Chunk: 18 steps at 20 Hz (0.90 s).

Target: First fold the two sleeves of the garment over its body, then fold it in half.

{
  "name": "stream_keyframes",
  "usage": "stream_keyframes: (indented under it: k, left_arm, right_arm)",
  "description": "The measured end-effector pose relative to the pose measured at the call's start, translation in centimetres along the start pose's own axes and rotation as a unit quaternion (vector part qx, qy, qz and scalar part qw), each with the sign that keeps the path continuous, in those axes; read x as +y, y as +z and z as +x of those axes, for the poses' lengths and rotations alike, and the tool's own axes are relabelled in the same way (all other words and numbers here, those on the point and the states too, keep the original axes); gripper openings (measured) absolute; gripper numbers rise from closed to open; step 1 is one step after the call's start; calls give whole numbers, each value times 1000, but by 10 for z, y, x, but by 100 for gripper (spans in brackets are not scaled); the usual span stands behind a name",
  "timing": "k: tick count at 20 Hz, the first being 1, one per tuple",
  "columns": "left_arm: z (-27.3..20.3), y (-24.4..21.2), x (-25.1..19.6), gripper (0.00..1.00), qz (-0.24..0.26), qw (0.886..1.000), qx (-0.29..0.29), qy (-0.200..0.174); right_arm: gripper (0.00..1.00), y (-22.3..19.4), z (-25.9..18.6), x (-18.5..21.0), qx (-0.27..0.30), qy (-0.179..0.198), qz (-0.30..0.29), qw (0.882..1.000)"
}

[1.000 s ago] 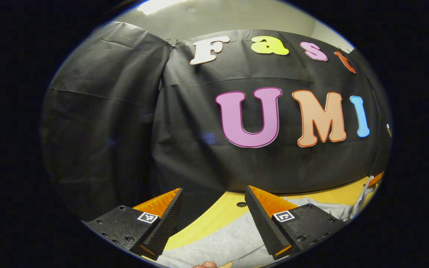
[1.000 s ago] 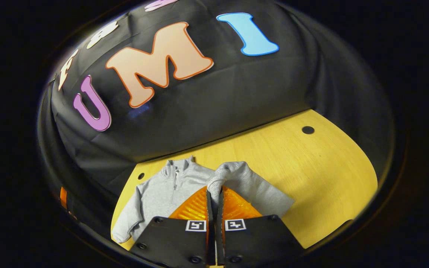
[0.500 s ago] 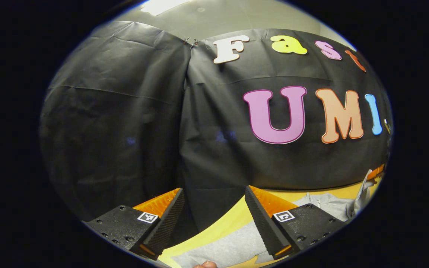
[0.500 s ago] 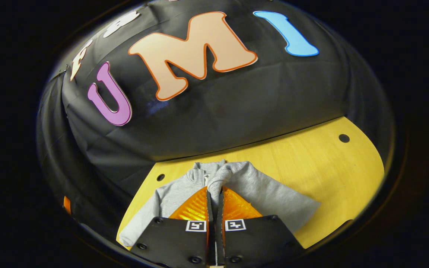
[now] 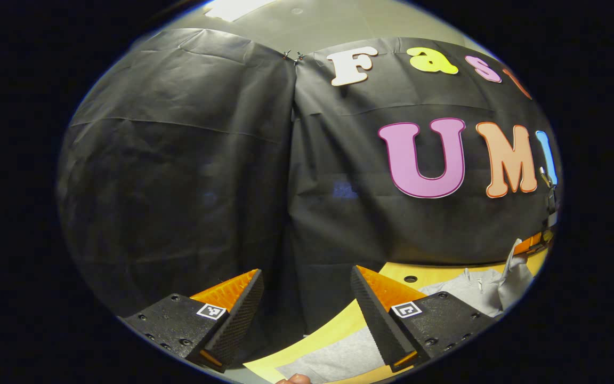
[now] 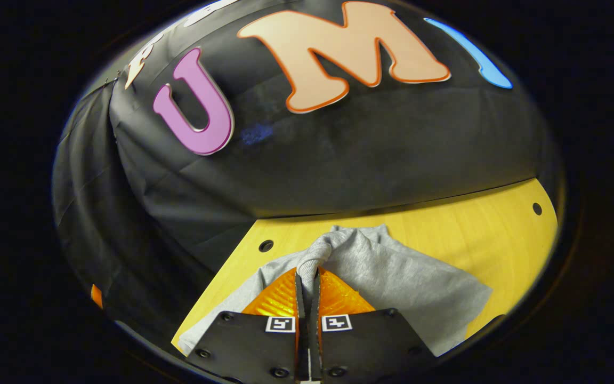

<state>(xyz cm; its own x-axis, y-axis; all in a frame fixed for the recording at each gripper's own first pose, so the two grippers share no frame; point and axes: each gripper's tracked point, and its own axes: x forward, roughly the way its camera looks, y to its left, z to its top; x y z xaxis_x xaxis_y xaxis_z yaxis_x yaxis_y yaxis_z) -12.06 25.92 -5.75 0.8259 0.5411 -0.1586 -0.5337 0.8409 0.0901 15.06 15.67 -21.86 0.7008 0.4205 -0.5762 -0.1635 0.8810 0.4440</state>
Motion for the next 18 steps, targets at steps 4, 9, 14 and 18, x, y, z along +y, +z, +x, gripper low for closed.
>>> stream_keyframes:
  k: [4,9,14,18]
  left_arm:
    - [-2,-3,26,99,9,1000,0,18]
    - [-6,-14,53,96,10,999,8,38]
    - [-8,-30,70,99,11,999,24,47]
    - [-3,-47,68,99,14,998,40,41]
  right_arm:
    - [4,-29,22,39,29,23,-18,999]
    - [4,-69,55,69,69,33,-38,996]
    - [5,-109,73,72,123,18,-54,991]
    - [17,-106,70,79,123,40,-66,989]
